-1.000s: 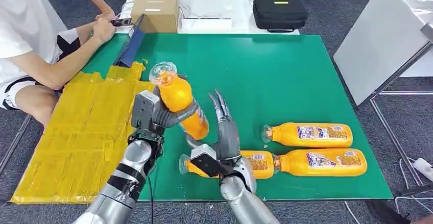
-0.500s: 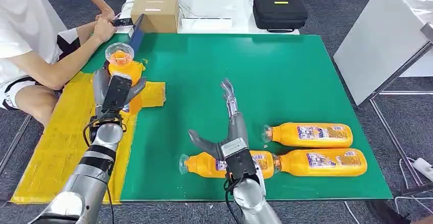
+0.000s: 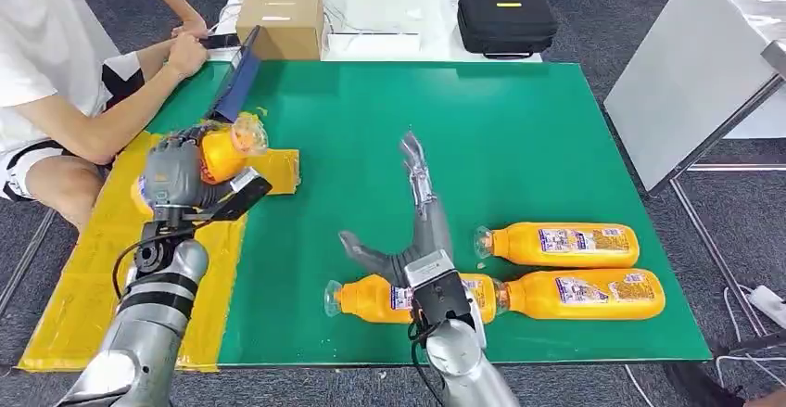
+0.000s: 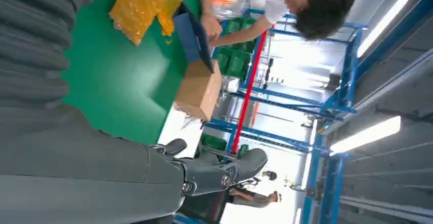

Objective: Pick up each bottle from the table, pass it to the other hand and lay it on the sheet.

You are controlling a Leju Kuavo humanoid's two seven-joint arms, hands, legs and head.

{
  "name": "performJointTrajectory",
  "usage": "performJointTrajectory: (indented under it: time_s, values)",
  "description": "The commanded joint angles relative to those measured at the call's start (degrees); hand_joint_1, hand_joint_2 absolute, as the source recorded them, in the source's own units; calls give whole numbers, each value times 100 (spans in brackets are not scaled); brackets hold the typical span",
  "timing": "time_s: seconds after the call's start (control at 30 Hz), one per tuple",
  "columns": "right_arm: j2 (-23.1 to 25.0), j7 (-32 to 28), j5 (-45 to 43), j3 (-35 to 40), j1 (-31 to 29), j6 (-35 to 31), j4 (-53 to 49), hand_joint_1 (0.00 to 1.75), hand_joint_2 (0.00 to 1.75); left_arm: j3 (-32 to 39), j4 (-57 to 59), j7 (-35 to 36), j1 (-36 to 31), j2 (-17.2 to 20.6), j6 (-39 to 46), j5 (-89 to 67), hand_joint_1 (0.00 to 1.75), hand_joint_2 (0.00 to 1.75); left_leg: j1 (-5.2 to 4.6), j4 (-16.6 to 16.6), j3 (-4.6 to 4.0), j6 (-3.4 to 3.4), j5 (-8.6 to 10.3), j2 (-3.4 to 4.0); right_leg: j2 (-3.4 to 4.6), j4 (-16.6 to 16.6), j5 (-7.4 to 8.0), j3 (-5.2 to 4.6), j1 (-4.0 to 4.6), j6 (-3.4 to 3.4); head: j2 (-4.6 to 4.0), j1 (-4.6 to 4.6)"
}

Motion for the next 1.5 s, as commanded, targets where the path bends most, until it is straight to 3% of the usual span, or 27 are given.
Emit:
performJointTrajectory:
  time_s: [0.03, 0.13, 0.23, 0.4, 0.43, 0.47, 0.5, 0.67, 0.9, 1.07, 1.13, 1.2, 1.3, 1.4, 1.5]
  values:
    - [-301, -65, -79, 617, -636, 6, 455, 0, 175, -1178, 637, 1209, 407, 317, 7, -560, 175, 175, 0, -6, 31, -9, -11, -9, 6, -7, -9, 32, -4, -4, 0, 2]
    - [-313, -107, -72, 784, -720, -78, 534, 0, 175, -2233, 757, 1820, 448, 594, 7, -560, 175, 175, 10, 13, 77, -26, -42, -13, 21, 3, -33, 78, 1, -14, 0, 0]
    - [-321, -139, -89, 834, -742, -94, 571, 0, 175, -2565, 873, 1981, 416, 668, 7, -560, 175, 175, 7, 0, 42, -16, -18, -23, -1, -5, -17, 46, 2, -9, 0, 2]
    - [-346, -168, -78, 971, -811, -86, 700, 0, 175, -2096, 1160, 1453, 444, 343, 7, -447, 175, 175, 10, 7, 67, -24, -34, -20, 16, -1, -27, 69, 2, -14, 0, 2]
    - [-352, -172, -54, 987, -821, -95, 722, 0, 175, -1935, 1224, 1322, 450, 264, 7, -427, 155, 175, 5, -3, 38, -13, -15, -18, 7, -9, -13, 42, 0, -8, 0, 0]
    - [-356, -171, -21, 999, -832, -109, 743, 0, 175, -1816, 1300, 1248, 437, 199, 7, -437, 12, 175, 8, 2, 51, -18, -25, -15, 14, -6, -19, 55, 2, -11, 0, 0]
    - [-362, -145, 56, 1014, -859, -136, 783, 0, 175, -1562, 1411, 1069, 414, 88, 7, -376, 0, 175, 8, 2, 59, -20, -27, -23, 9, -6, -23, 65, 0, -11, 0, 0]
    - [-343, -79, 259, 1014, -869, -142, 871, 0, 175, -704, 1920, 612, 230, -143, 7, -242, 0, 175, 10, 4, 55, -20, -27, -30, 1, -5, -23, 64, 3, -10, 0, 2]
    - [-343, -79, 259, 1014, -869, -142, 871, 0, 175, -704, 1920, 612, 230, -143, 7, -242, 0, 175, 7, 2, 33, -14, -16, -25, -2, -4, -15, 39, 2, -7, 0, 0]
    - [-337, -37, 410, 1019, -838, -123, 904, 0, 175, -123, 2484, 407, 66, -179, 7, -54, 0, 175, 6, -1, 36, -12, -16, -15, 7, -7, -12, 39, 2, -6, 0, 0]
    - [-354, -5, 517, 1013, -815, -119, 888, 0, 175, 608, 3339, -543, -265, -242, 7, 1105, 0, 175, 10, 7, 55, -20, -28, -20, 9, -2, -23, 60, 3, -10, 0, 0]
    - [-452, 104, 846, 1082, -795, -145, 862, 0, 175, 1205, 3454, -1194, -411, -273, -355, 2055, 0, 175, 10, 7, 56, -21, -27, -26, 5, -1, -24, 62, 3, -11, 0, 0]
    - [-483, 113, 909, 1084, -780, -157, 861, 0, 175, 1274, 3436, -1289, -436, -262, -474, 2184, 0, 175, 10, 2, 44, -17, -19, -21, 6, -6, -15, 50, 4, -9, 0, 0]
    - [-640, 417, 1734, 1201, -820, -281, 957, 0, 175, 1749, 3058, -2127, -458, -370, -1306, 3394, 0, 175, 5, -3, 42, -11, -9, -14, 7, -7, -6, 46, 2, -7, 0, 0]
    - [-795, 622, 2419, 1185, -772, -227, 1095, 0, 175, 354, 1471, -2127, 165, -344, -2027, 5509, 0, 175, 8, -4, 62, -20, -14, -21, 5, -9, -13, 64, 3, -16, 0, 0]
